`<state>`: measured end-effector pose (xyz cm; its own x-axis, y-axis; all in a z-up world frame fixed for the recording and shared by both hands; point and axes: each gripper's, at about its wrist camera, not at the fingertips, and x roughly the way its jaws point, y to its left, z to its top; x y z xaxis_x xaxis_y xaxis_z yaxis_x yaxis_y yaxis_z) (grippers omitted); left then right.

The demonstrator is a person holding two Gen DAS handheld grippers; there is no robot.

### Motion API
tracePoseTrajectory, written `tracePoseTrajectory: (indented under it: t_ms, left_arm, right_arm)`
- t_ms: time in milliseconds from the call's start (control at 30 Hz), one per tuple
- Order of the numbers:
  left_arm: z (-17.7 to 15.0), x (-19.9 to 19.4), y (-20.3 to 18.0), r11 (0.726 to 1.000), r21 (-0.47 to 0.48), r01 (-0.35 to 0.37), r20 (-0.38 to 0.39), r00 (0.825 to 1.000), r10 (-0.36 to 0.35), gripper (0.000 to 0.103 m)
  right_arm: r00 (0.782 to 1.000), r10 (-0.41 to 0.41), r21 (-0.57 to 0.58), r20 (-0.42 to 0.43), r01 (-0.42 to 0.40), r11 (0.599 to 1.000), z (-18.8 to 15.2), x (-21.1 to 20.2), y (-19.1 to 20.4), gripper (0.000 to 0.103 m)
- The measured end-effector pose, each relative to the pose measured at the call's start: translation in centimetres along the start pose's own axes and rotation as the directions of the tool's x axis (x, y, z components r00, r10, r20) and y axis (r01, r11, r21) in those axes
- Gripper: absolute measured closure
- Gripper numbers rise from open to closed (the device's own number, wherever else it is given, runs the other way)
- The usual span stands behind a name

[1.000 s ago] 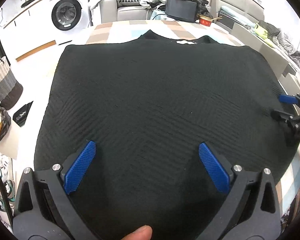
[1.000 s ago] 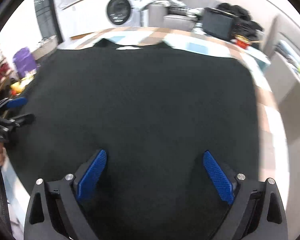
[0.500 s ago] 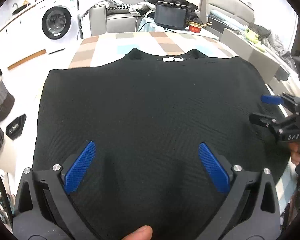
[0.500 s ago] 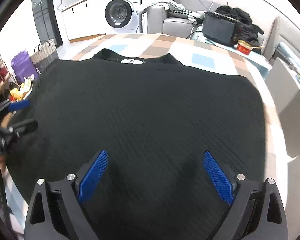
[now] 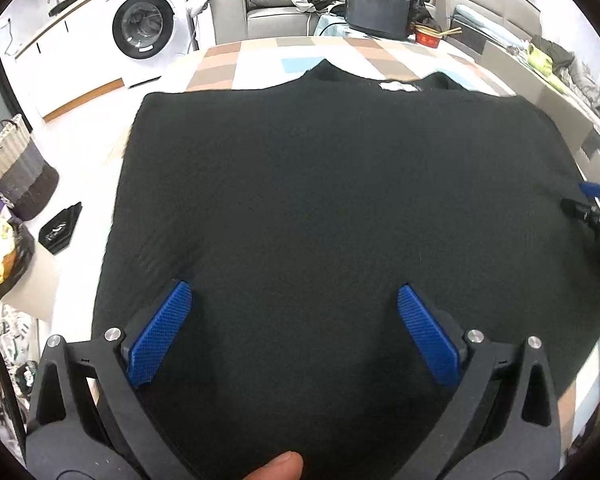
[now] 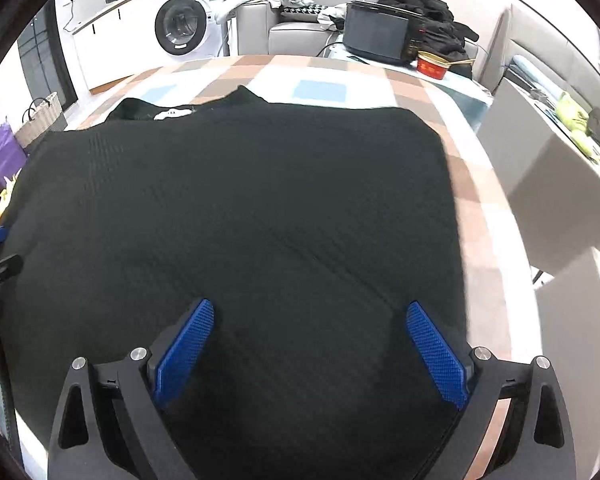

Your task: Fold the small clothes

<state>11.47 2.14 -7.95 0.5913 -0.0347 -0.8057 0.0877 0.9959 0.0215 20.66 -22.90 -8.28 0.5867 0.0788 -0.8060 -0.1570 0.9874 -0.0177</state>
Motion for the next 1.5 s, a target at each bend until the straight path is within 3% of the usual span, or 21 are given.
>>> tracePoseTrajectory:
  t_ms: [233, 367, 467, 567, 700, 867, 1000, 1133, 1300, 1500]
  left_arm:
    - [-4.7, -3.3, 0.9, 1.0, -0.006, -0.021, 0.014, 1.0, 0.021, 0.0]
    - [-7.3, -5.4, 1.9, 1.0, -0.02, -0.009, 0.035, 0.999, 0.01, 0.0]
    - [-8.6, -7.4, 2.6, 0.999, -0.037, 0.009, 0.053, 0.999, -0.007, 0.007]
    - [-10.0, -9.6, 4.2, 0.994, -0.113, 0.012, 0.083, 0.997, -0.003, 0.014]
    - [-11.7, -11.7, 7.5, 0.963, -0.265, 0.044, 0.125, 0.992, -0.01, 0.014]
    - [-13.4, -12.8, 10.7, 0.9, -0.43, 0.075, 0.131, 0.991, -0.02, 0.017]
    - [-15.0, -13.3, 11.3, 0.873, -0.469, 0.13, 0.146, 0.987, -0.069, 0.02]
    - [-15.8, -12.5, 10.9, 0.847, -0.499, 0.186, 0.142, 0.981, -0.132, 0.03]
    - [-15.4, -11.8, 9.8, 0.83, -0.509, 0.227, 0.192, 0.97, -0.147, 0.032]
    - [-13.1, -10.0, 7.8, 0.84, -0.507, 0.192, 0.22, 0.971, -0.089, 0.038]
  right_arm:
    - [0.997, 0.066, -0.037, 0.031, -0.065, 0.997, -3.7, -2.9, 1.5, 0.005]
    - [0.998, 0.053, -0.087, 0.037, -0.049, 0.995, -5.9, -3.9, 2.8, 0.005]
    - [0.991, 0.12, -0.058, 0.064, -0.116, 0.991, -6.7, -5.7, 2.9, 0.005]
    - [0.976, 0.197, -0.028, 0.097, -0.195, 0.98, -7.3, -7.2, 3.3, 0.005]
    - [0.962, 0.251, -0.036, 0.111, -0.249, 0.968, -8.0, -8.6, 4.9, 0.005]
    - [0.954, 0.273, -0.065, 0.122, -0.267, 0.962, -7.9, -9.1, 6.1, 0.005]
    - [0.95, 0.292, -0.053, 0.112, -0.288, 0.956, -8.1, -9.1, 6.0, 0.005]
    - [0.95, 0.295, -0.033, 0.105, -0.294, 0.955, -7.9, -8.7, 5.8, 0.005]
    - [0.948, 0.302, -0.016, 0.101, -0.302, 0.953, -7.8, -8.5, 5.6, 0.005]
    - [0.948, 0.305, -0.016, 0.091, -0.305, 0.952, -7.8, -8.1, 5.9, 0.005]
